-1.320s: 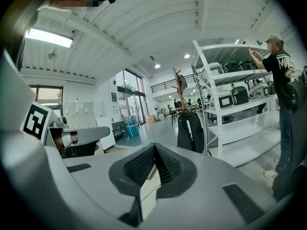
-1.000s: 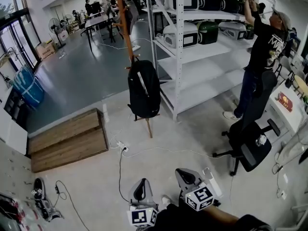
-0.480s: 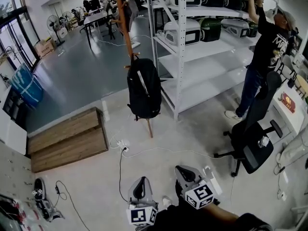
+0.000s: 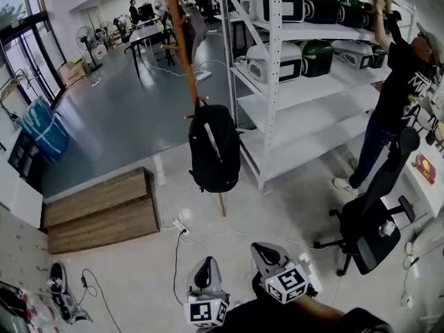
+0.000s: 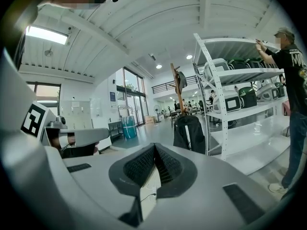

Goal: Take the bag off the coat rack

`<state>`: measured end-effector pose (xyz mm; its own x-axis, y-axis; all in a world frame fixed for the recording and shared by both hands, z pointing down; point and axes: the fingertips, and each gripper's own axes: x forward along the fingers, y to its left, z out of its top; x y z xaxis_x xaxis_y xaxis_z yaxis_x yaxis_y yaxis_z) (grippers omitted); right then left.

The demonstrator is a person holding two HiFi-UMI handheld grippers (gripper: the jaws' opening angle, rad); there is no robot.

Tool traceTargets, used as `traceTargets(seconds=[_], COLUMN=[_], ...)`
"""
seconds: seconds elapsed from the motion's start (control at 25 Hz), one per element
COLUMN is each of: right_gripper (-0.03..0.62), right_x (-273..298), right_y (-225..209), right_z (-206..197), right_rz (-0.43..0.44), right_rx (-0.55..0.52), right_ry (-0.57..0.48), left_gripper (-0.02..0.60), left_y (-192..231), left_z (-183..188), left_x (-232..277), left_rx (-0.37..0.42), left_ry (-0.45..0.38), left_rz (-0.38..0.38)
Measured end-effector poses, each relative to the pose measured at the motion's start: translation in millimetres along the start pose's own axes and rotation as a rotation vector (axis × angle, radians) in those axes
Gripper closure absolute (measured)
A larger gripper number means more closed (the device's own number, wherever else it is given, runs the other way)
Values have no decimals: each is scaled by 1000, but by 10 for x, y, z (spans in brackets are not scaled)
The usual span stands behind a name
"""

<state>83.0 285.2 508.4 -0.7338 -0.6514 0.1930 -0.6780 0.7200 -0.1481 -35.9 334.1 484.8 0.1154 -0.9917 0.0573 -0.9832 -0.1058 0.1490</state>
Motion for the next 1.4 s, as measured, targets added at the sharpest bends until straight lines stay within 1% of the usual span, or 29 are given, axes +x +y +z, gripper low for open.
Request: traceTargets(seconds=[0.12,0.4,0.56,0.84,1.16,1.28,1.4], right_gripper=[583,583,583,583,583,583,583], right_x=[180,542,738,1066,1442,1577,1709], right_y=[-242,-837,-1164,-1622,-1850,-1936,-2037], right_z=[97,252,312,386,428,413,451], right_rz=[11,48,73,116,154,159,155], right_rx=[1,21,28,24,36,34,34], right_ry=[5,23,40,41,57,71,72], left_gripper=[566,566,566,566,566,566,566], left_y=[1,-44,-111,-167,-2,102,189], left_z=[95,117,173,196,176,133,111], left_x=[310,1020,1418,1913,2220,2322,2474], left_rx=[3,-1,6,20,11,-2,-7], left_ry=[-15,17,18,24,42,57,66], left_rz=[9,44,58,86,139,164,172])
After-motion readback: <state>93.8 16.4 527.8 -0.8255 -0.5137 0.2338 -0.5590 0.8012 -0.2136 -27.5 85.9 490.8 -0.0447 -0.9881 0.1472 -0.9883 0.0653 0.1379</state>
